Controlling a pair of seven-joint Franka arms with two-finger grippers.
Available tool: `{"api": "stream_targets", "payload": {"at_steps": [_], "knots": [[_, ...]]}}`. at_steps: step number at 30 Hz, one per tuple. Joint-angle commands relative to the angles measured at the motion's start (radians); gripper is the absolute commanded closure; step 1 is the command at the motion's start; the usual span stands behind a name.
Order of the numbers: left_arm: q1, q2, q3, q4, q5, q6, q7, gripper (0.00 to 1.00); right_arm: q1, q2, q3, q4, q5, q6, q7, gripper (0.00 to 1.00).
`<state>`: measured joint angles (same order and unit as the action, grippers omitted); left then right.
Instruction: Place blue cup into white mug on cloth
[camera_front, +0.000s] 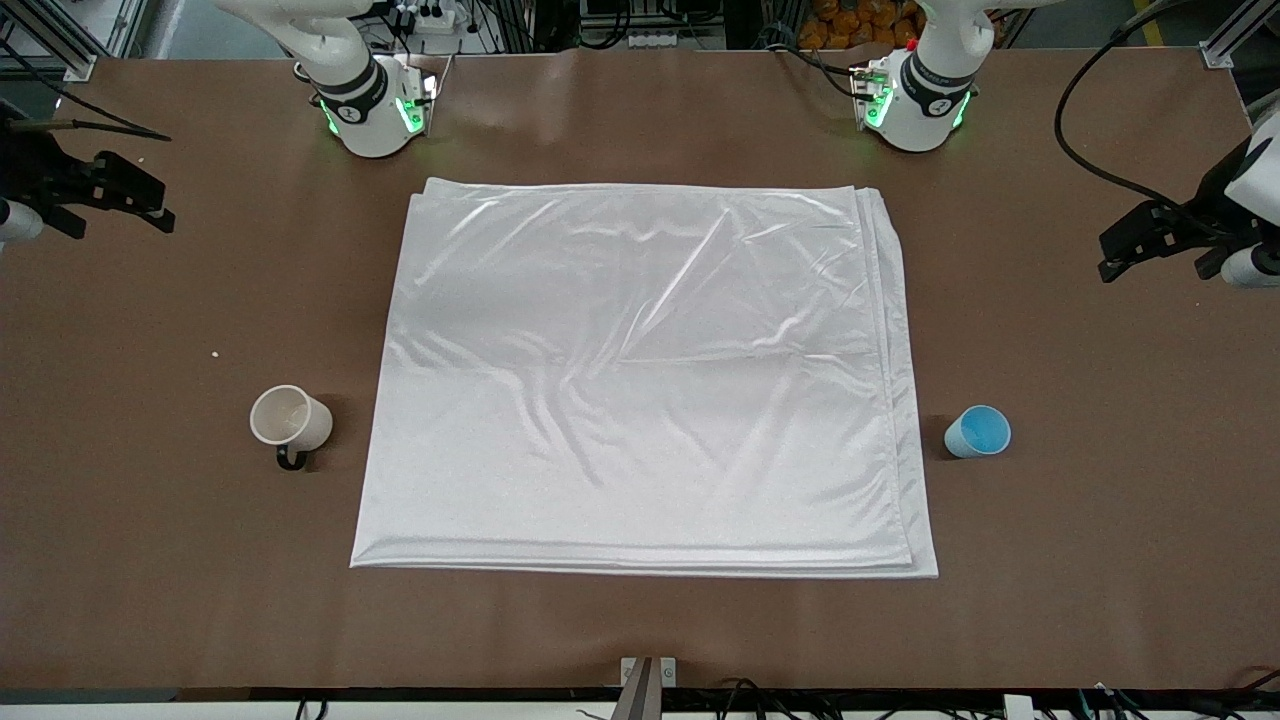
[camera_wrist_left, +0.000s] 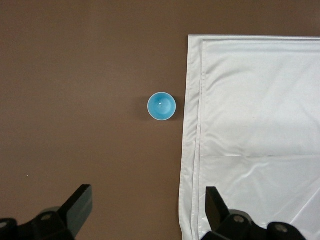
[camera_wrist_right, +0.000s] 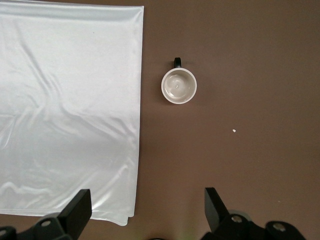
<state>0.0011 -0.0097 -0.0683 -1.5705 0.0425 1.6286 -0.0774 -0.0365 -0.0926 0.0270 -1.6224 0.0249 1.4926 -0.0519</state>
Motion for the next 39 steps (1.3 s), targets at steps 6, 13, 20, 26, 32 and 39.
{"api": "stream_targets", "payload": {"at_steps": [6, 13, 20, 26, 32, 39], "knots": [[0.000, -0.007, -0.002, 0.009, -0.012, -0.019, 0.019, 0.00, -0.008, -0.001, -0.010, 0.003, -0.005, -0.008, -0.017, 0.00], [-0.001, 0.007, -0.002, 0.007, -0.016, -0.019, 0.025, 0.00, -0.008, -0.003, -0.009, 0.003, -0.005, -0.008, -0.017, 0.00], [0.005, 0.026, -0.002, 0.004, -0.015, -0.019, 0.027, 0.00, -0.013, 0.008, -0.013, -0.005, -0.006, -0.005, -0.017, 0.00], [0.010, 0.043, -0.001, 0.001, -0.013, -0.016, 0.065, 0.00, -0.040, 0.054, -0.013, -0.028, -0.008, 0.038, -0.019, 0.00], [0.011, 0.120, 0.005, 0.006, 0.002, -0.001, 0.064, 0.00, -0.052, 0.111, -0.013, -0.025, -0.011, 0.073, -0.019, 0.00], [0.020, 0.215, 0.007, -0.009, 0.022, 0.082, 0.056, 0.00, -0.065, 0.220, -0.013, -0.022, -0.011, 0.155, -0.017, 0.00]]}}
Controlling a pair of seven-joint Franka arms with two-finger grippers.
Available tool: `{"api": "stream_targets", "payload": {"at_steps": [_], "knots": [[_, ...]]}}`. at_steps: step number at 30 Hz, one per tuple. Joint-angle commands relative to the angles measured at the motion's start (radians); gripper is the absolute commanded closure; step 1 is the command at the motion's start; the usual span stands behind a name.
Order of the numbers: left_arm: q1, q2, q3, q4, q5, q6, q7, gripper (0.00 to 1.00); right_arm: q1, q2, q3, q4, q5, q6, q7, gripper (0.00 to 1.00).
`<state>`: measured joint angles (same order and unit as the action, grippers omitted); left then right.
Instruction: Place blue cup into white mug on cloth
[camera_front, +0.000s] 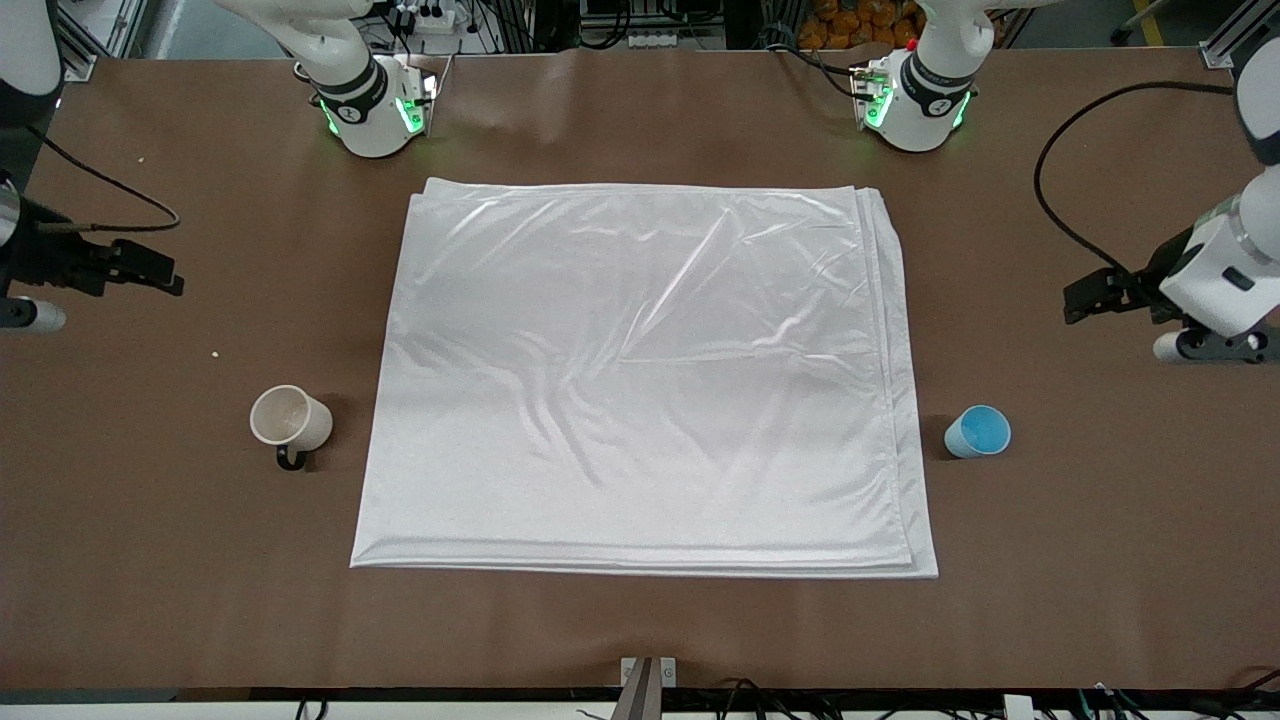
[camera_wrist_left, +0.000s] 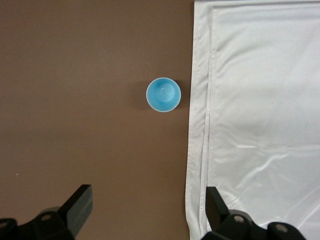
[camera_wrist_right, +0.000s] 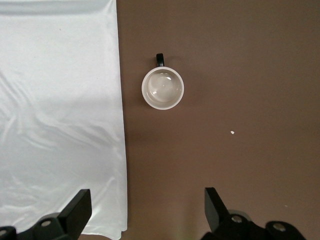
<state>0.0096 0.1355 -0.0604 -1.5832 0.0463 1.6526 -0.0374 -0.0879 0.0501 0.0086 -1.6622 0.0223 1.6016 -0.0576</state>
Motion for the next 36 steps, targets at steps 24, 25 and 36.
{"api": "stream_targets", "payload": {"at_steps": [24, 25, 36], "knots": [[0.053, 0.222, 0.001, -0.271, 0.010, 0.581, 0.007, 0.00, -0.016, 0.407, 0.008, 0.055, -0.004, 0.402, -0.104, 0.00], [0.065, 0.231, 0.001, -0.273, 0.010, 0.595, 0.007, 0.00, -0.013, 0.413, 0.008, 0.055, -0.004, 0.411, -0.104, 0.00], [0.092, 0.328, -0.001, -0.265, 0.006, 0.671, 0.004, 0.00, 0.019, 0.485, 0.008, 0.055, -0.012, 0.491, -0.107, 0.00]]}}
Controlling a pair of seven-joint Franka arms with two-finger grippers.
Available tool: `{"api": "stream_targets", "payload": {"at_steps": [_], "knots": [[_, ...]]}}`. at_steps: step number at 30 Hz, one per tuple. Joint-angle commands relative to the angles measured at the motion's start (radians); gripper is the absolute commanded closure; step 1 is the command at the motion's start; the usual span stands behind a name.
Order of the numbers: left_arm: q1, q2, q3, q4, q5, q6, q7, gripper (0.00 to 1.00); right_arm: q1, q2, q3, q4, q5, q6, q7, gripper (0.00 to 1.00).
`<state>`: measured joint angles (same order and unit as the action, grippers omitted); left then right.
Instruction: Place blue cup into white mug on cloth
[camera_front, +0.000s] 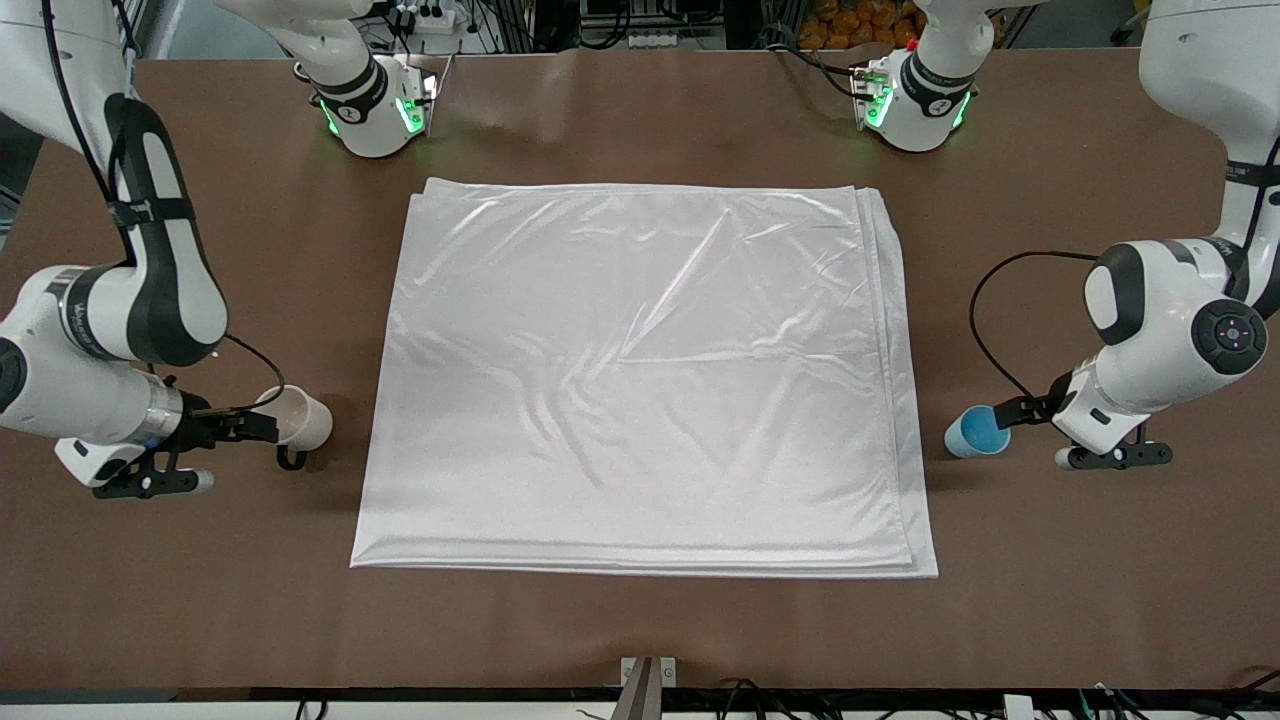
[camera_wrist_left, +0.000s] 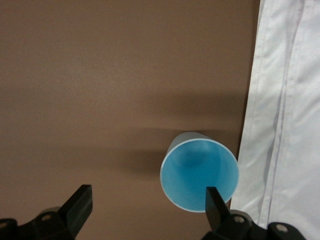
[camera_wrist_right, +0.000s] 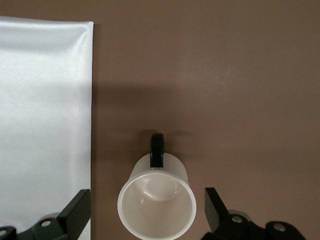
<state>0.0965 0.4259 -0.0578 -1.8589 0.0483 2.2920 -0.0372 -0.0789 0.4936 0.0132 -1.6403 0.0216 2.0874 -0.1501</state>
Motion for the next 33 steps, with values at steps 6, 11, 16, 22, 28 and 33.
{"api": "stream_targets", "payload": {"at_steps": [6, 11, 16, 22, 28, 33], "knots": [[0.000, 0.057, -0.004, 0.004, 0.002, 0.046, -0.012, 0.00, 0.018, 0.060, 0.005, 0.028, -0.035, 0.003, -0.011, 0.00], [0.000, 0.069, -0.004, 0.003, 0.002, 0.047, -0.012, 0.00, 0.019, 0.078, 0.004, 0.030, -0.039, 0.006, -0.009, 0.00], [0.000, 0.088, -0.004, 0.006, 0.002, 0.047, -0.015, 0.00, 0.010, 0.098, 0.004, 0.033, -0.043, 0.020, -0.020, 0.00], [0.000, 0.099, -0.005, 0.009, 0.002, 0.053, -0.017, 0.18, -0.002, 0.114, 0.004, 0.033, -0.042, 0.056, -0.051, 0.00], [-0.001, 0.111, -0.004, 0.010, 0.002, 0.066, -0.015, 0.49, -0.002, 0.126, 0.002, 0.033, -0.045, 0.057, -0.052, 0.00], [0.003, 0.119, -0.005, 0.009, 0.002, 0.073, -0.017, 0.89, -0.002, 0.131, 0.002, 0.033, -0.043, 0.066, -0.051, 0.00]]}}
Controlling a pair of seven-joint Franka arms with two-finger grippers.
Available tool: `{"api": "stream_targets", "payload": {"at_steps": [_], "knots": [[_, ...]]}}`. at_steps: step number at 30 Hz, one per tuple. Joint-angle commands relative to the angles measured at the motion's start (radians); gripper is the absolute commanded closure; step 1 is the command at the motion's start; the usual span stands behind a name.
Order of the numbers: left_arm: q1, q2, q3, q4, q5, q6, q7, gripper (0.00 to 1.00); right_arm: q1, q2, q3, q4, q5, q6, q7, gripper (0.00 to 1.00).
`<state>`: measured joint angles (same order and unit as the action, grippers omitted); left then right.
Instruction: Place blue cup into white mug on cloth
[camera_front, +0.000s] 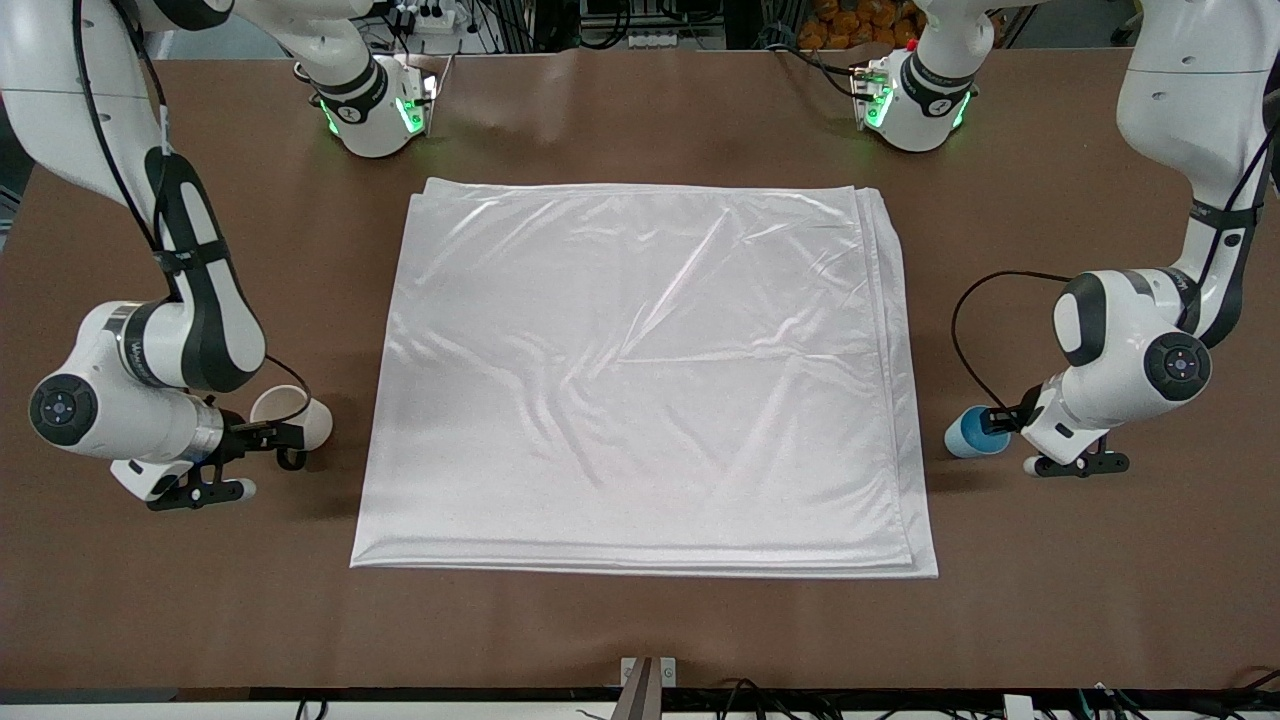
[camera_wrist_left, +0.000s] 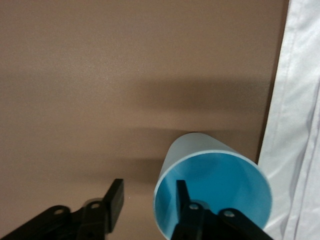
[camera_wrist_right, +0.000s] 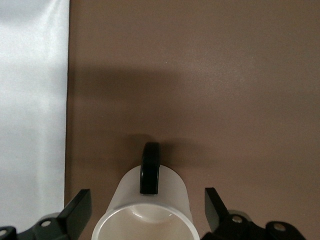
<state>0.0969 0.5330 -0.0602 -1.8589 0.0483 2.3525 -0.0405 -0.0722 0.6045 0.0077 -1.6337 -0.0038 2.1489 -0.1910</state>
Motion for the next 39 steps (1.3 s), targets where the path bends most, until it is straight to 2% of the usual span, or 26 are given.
{"api": "stream_targets", "payload": {"at_steps": [1, 2, 4, 7, 10, 17, 22, 30, 39], "knots": [[0.003, 0.013, -0.003, 0.009, 0.002, 0.013, -0.012, 0.90, -0.011, 0.021, 0.008, 0.026, -0.018, 0.009, -0.011, 0.00], [0.003, 0.016, -0.003, 0.010, 0.002, 0.013, -0.012, 0.91, -0.011, 0.023, 0.008, 0.025, -0.016, 0.011, -0.011, 0.00], [0.003, 0.018, -0.003, 0.010, 0.002, 0.013, -0.012, 1.00, -0.014, 0.031, 0.008, 0.023, -0.016, 0.011, -0.010, 0.01], [0.000, 0.018, -0.003, 0.010, 0.002, 0.013, -0.012, 1.00, -0.015, 0.037, 0.008, 0.023, -0.016, 0.011, -0.010, 0.02], [-0.003, 0.018, -0.003, 0.012, 0.002, 0.013, -0.013, 1.00, -0.017, 0.040, 0.009, 0.022, -0.015, 0.011, -0.011, 0.10], [-0.013, 0.018, -0.001, 0.018, 0.004, 0.013, -0.015, 1.00, -0.017, 0.043, 0.009, 0.018, -0.013, 0.011, -0.011, 0.42], [-0.012, 0.010, -0.004, 0.020, 0.004, 0.008, -0.013, 1.00, -0.017, 0.044, 0.009, 0.018, -0.013, 0.012, -0.011, 0.56], [-0.013, 0.002, -0.009, 0.020, 0.004, 0.004, -0.010, 1.00, -0.017, 0.043, 0.009, 0.017, -0.011, 0.012, -0.011, 0.64], [-0.014, -0.025, -0.018, 0.018, 0.004, -0.012, -0.009, 1.00, -0.011, 0.043, 0.009, 0.017, -0.010, 0.005, -0.001, 0.67]]}}
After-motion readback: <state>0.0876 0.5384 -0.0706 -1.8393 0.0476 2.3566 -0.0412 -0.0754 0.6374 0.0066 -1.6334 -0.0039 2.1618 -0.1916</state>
